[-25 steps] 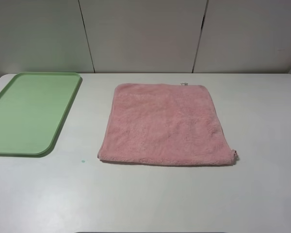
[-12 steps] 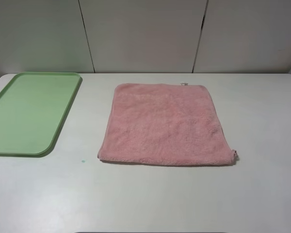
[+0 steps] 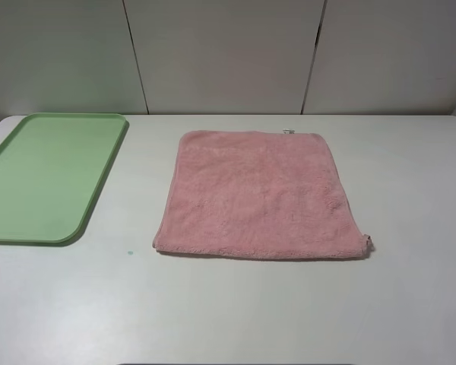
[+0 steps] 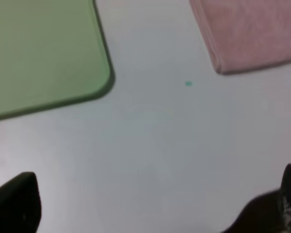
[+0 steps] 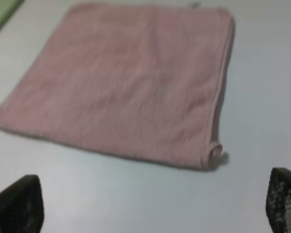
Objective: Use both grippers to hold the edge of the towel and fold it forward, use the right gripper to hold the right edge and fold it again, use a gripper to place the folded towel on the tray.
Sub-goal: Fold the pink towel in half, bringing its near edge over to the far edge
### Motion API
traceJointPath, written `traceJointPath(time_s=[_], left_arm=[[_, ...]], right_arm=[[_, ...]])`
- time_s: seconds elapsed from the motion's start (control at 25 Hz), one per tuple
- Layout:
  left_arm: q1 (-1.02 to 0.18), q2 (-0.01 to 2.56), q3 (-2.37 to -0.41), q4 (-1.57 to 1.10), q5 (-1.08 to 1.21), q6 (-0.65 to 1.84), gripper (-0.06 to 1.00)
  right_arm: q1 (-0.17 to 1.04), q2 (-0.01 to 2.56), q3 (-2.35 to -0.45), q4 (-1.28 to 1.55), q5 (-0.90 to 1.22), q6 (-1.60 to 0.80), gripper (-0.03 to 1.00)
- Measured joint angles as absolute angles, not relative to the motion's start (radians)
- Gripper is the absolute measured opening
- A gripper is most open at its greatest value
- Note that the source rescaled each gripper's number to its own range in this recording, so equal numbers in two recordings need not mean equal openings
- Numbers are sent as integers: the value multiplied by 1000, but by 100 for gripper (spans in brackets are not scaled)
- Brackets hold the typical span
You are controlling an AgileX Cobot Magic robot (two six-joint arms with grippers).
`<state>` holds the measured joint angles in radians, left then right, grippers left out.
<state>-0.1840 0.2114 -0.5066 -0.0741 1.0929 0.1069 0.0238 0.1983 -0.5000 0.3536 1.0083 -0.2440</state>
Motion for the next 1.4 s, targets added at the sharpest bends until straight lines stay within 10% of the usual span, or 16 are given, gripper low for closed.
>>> traceJointPath(time_s=[1.4], left_arm=[[-707,585,-507,434,898,472,99]], right_arm=[[23,927,-695,442,960,-1199,100]])
